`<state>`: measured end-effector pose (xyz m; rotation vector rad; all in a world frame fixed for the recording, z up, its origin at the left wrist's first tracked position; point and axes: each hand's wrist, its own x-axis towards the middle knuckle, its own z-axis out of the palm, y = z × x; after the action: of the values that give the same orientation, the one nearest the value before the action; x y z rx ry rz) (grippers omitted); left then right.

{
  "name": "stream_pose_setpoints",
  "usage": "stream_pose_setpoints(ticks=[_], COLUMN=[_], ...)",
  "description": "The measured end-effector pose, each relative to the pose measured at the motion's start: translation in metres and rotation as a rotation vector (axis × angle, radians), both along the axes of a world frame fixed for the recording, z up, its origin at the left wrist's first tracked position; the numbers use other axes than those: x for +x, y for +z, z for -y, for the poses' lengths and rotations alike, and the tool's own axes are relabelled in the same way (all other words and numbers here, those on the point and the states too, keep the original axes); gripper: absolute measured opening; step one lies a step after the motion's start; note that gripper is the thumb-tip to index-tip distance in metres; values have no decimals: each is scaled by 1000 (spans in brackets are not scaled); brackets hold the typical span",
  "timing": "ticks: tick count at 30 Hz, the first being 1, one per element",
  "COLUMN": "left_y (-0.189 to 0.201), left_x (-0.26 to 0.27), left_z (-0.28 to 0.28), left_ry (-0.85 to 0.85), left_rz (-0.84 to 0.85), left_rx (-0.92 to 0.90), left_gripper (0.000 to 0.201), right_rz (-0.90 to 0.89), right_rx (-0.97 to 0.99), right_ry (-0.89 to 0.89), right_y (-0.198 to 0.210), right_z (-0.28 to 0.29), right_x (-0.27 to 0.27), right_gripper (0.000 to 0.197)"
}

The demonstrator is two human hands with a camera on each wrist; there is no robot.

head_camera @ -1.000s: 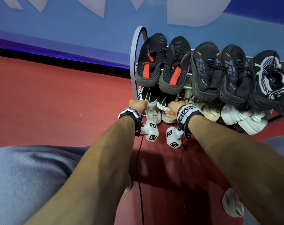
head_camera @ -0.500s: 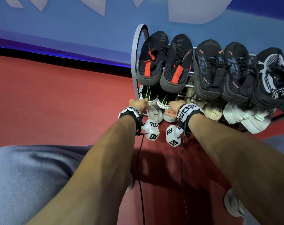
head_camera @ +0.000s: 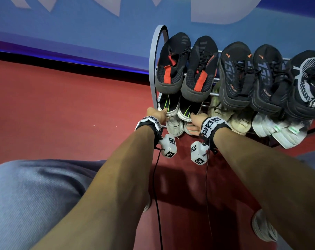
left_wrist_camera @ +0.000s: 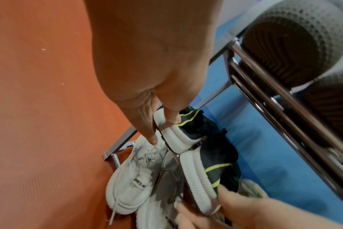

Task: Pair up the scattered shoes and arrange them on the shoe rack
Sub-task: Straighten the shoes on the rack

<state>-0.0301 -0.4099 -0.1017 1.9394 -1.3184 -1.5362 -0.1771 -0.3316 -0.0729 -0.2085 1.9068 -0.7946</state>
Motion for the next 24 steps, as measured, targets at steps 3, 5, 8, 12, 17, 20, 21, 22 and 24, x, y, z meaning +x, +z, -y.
stream_pose_setpoints(ticks=[3,5,8,12,17,20,21,22,24], left_y=[-2,4,11,14,22,36,41,46,57], left_x=[1,1,-1,-5,-6,-12,-15,-18,-24], left_z=[2,0,0,-6,-13,-27,-34,-41,-57], left_ry=[-34,-119,-226,-373,-519,-443,-396,-358,-323], left_rz=[204,280,341,469,580,590,580,571,564], left_rx=[-91,-125,-159,-216,-259,-259,-270,-297,-382], left_gripper=[57,56,50,43,55,58,57,55,49], right_rz=[59,76,61,21,-88,-139,-149,-156,-179], right_rx=[-27,-31,-28,-25,-33,-64,-68,-64,-57], right_ry=[49,75,103,177,226,292,313,331,343], right_y=[2,2,-2,-2,13,25,29,33,40], right_z=[-8,-11,-13,-9,-16,-32,-40,-47,-63], right_x=[-4,-8,-15,-18,-22,-35,-40,-46,-61], right_gripper=[33,30,29,29,26,15,15,16,21])
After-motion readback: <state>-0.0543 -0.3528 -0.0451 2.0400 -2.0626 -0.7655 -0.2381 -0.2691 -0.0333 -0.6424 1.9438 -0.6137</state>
